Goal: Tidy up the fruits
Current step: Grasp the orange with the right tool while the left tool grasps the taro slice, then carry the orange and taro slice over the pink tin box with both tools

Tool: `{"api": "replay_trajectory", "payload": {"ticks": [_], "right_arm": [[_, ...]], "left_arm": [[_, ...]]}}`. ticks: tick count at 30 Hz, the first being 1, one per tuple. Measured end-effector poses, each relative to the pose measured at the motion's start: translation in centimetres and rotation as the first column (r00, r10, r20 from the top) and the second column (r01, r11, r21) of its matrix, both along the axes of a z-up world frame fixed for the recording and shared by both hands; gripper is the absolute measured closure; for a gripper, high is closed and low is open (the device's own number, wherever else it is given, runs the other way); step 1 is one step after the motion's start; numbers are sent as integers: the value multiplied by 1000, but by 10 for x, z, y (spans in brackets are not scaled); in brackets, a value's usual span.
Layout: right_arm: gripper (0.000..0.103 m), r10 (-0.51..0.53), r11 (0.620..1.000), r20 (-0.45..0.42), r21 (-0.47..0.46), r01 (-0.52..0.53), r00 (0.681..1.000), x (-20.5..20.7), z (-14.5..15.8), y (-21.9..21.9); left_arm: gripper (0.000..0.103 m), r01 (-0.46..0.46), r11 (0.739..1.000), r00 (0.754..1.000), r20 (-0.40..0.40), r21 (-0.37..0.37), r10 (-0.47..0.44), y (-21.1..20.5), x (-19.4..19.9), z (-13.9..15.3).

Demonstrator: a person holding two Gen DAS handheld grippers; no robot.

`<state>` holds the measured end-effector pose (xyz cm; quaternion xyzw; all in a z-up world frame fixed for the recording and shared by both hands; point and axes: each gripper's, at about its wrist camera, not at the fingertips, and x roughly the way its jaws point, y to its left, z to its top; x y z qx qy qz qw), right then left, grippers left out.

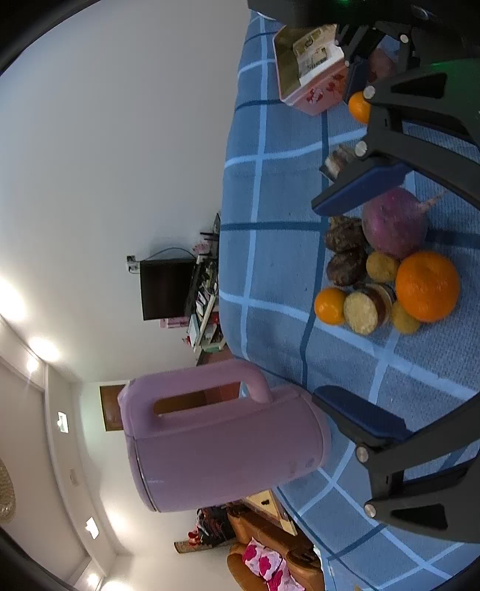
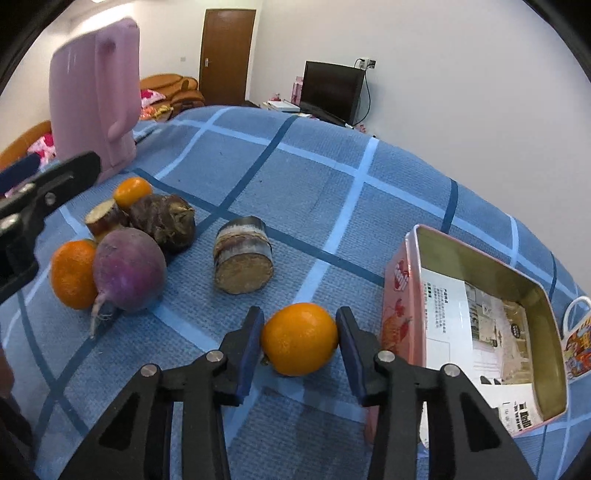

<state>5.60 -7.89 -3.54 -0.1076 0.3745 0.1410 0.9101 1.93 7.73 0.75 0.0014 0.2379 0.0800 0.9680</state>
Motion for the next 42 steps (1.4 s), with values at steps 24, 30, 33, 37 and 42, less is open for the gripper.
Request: {"api": "replay_trajectory", "payload": {"ticks": [24,30,33,37,42], "right_arm": [[60,-146,958,186,271,92,972,-21,58,-106],[61,-174,951,170,283,121,970,-22,59,-115],[61,-179,942,160,311,123,971,-23,59,-119],[61,-183,936,168,331,120,969,-23,59,-124],[60,-213,932,194,333,140,957,-28,65,-132]], "left_arm": [[48,456,889,821,-409,50,-399,-101,85,-39],[54,459,888,816,-404,18,-414,-97,84,-49],[54,427,904,847,-367,36,-385,-98,74,-48],[54,388,922,886,-269,-20,-379,-96,55,-34],[54,373,921,912,-137,-110,-386,-93,32,-9]]}}
